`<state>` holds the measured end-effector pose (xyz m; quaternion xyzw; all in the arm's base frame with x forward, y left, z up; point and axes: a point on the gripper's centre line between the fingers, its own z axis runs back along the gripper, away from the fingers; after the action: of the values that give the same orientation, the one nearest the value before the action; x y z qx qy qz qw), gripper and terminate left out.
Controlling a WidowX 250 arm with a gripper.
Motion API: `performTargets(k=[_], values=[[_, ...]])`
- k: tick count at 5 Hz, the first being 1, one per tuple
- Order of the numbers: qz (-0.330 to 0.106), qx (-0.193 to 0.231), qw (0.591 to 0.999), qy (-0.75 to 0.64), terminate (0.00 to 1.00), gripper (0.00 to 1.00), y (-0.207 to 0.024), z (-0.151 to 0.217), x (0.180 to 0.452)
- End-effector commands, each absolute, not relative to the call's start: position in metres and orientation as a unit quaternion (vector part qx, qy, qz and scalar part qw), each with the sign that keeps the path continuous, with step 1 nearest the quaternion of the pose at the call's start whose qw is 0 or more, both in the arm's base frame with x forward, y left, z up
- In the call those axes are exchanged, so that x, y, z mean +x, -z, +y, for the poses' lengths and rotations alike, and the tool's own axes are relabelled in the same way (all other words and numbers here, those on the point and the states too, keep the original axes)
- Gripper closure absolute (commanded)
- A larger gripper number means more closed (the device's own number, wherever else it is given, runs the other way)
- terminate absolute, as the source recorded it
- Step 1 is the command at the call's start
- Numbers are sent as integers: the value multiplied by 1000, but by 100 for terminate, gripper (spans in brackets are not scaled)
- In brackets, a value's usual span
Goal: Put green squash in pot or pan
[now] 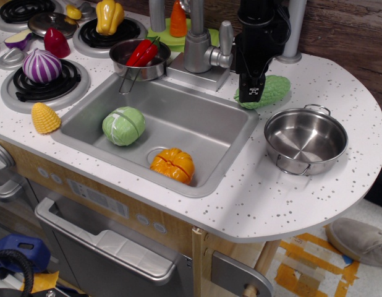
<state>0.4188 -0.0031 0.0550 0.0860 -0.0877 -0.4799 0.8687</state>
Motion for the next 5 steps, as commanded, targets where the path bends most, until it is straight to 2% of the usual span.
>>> performTargets(k=[1,3,5], values=[[-125,128,875,450,0,0,-71,2,440],[-155,122,879,435,0,0,-60,3,454],[-183,85,881,427,0,0,-45,2,458]])
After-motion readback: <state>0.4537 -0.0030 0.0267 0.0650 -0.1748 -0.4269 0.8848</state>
